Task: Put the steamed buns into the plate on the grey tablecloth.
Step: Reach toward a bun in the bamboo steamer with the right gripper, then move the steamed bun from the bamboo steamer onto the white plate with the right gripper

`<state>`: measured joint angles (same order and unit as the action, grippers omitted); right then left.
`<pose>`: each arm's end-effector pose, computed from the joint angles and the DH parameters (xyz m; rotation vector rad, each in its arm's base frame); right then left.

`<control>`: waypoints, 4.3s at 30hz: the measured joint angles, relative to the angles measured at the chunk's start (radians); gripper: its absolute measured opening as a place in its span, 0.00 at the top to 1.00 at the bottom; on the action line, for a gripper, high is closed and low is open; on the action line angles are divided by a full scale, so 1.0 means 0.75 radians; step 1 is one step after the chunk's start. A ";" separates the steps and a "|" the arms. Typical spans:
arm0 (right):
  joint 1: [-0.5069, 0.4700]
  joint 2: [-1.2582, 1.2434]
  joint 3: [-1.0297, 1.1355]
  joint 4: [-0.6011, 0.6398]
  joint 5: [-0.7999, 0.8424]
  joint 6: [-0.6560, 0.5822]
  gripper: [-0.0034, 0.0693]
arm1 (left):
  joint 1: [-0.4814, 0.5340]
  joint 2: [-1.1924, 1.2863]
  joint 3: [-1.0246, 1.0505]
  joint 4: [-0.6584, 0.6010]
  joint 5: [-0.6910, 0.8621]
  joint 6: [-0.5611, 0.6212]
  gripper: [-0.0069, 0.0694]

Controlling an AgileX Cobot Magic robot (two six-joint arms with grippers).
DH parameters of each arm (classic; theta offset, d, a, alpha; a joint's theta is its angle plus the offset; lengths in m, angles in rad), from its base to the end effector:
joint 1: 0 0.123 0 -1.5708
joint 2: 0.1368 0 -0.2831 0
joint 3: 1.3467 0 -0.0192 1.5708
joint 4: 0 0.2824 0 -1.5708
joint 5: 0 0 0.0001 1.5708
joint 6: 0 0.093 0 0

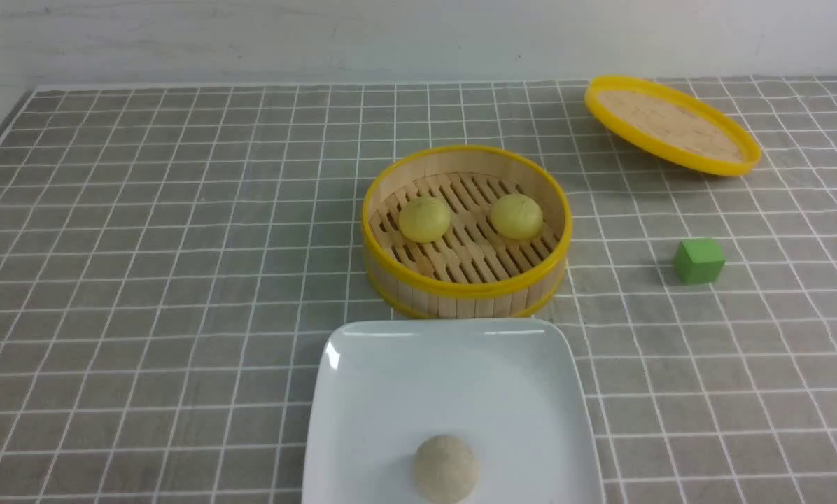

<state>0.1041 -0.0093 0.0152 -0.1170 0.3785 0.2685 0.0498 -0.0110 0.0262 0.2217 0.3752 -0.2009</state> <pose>0.0879 0.0051 0.1740 0.0818 1.8659 0.1422 0.0876 0.0119 0.1710 -0.0968 1.8636 0.1137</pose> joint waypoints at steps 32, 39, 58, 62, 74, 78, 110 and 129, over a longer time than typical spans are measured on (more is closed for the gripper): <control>0.000 0.000 0.000 0.000 0.000 0.000 0.62 | 0.000 0.000 0.000 0.002 0.000 0.000 0.61; 0.000 0.000 0.000 0.000 0.000 0.000 0.62 | 0.000 0.000 0.000 0.003 0.000 0.000 0.60; 0.000 0.000 0.012 0.548 -0.114 0.715 0.62 | 0.000 0.000 0.002 -0.934 -0.018 -1.119 0.60; 0.000 0.000 -0.038 0.530 -0.187 0.648 0.65 | -0.012 0.000 -0.014 -0.911 0.002 -0.966 0.60; 0.000 0.798 -0.779 0.074 0.542 0.246 0.97 | -0.035 0.531 -0.630 -0.712 0.729 -0.312 0.89; 0.014 1.145 -0.891 0.192 0.669 0.094 0.97 | -0.035 0.782 -0.734 -0.687 0.868 -0.142 0.91; 0.400 3.019 -2.775 0.355 0.794 -0.411 0.53 | -0.035 1.084 -0.824 -0.716 0.831 0.056 0.82; 0.397 2.872 -2.806 0.348 1.048 -0.451 0.95 | -0.035 1.084 -0.824 -0.712 0.831 0.056 0.79</control>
<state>0.4020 2.1446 -2.0893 0.1440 1.1643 -0.0698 0.0234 0.8021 -0.5922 -0.3125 0.9982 -0.1588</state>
